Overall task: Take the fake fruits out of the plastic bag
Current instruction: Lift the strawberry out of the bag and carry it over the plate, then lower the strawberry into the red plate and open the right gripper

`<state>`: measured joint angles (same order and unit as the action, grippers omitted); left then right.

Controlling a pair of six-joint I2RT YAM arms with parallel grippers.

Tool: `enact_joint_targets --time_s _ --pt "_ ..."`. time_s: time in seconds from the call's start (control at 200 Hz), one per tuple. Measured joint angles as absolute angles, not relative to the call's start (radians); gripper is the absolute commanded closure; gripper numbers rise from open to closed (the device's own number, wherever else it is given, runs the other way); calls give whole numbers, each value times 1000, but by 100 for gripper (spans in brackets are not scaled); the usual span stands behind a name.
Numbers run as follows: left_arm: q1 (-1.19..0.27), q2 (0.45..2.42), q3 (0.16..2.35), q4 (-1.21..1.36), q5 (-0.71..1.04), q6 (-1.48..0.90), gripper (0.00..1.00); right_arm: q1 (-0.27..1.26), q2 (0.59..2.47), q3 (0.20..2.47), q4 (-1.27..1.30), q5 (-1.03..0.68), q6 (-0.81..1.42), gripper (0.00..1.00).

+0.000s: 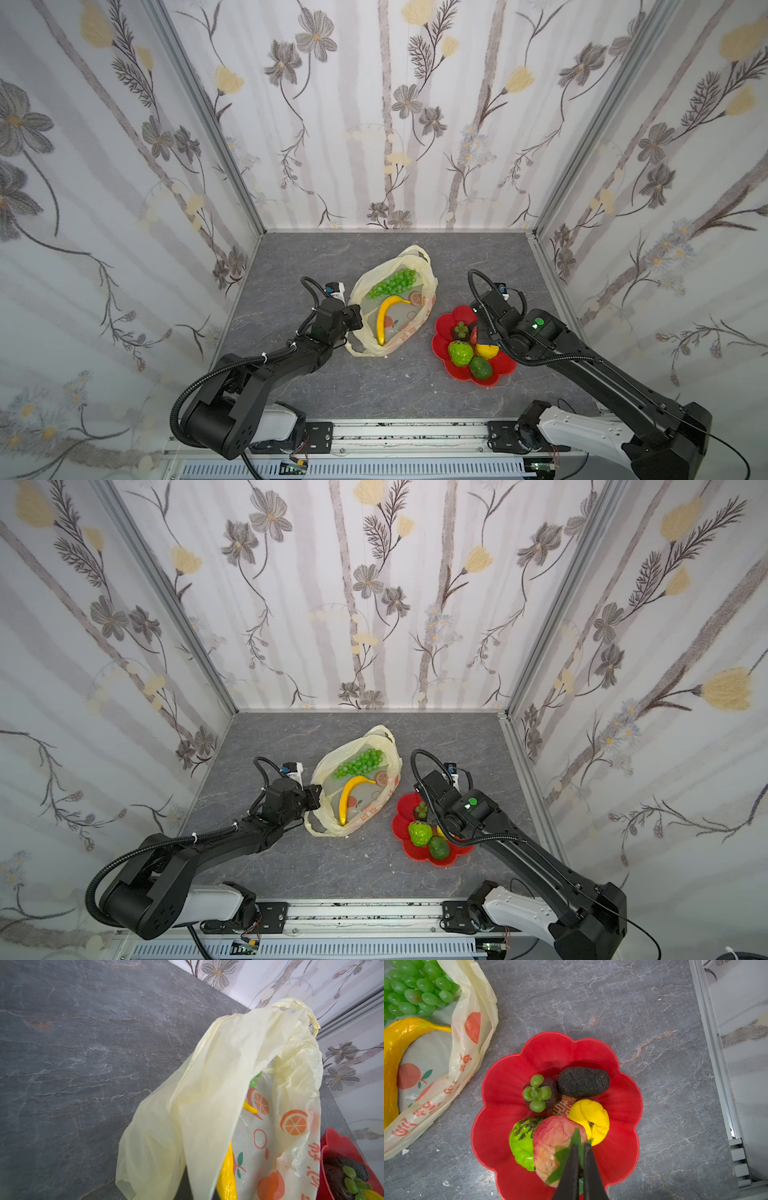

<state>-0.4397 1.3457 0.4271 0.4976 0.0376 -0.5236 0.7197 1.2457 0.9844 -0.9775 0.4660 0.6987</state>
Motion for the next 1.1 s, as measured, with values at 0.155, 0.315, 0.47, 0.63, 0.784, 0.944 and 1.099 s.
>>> enact_joint_targets --time_s 0.155,0.315,0.47,0.63,0.784,0.944,1.099 --pt "-440 1345 427 498 38 -524 100 730 1278 981 -977 490 700 100" --pt "-440 1345 427 498 38 -524 100 733 1314 958 -969 509 704 100" --pt "-440 1345 427 498 38 -524 100 733 1351 942 -943 523 706 100" --pt "-440 1344 427 498 38 -524 100 736 1384 934 -912 524 706 100" --pt "-440 1344 427 498 38 -524 100 738 1411 924 -877 523 698 100" --pt "-440 1344 427 498 38 -524 100 741 1432 916 -855 522 694 96" --pt "-440 1344 427 498 38 -524 100 745 1443 910 -836 518 682 94"
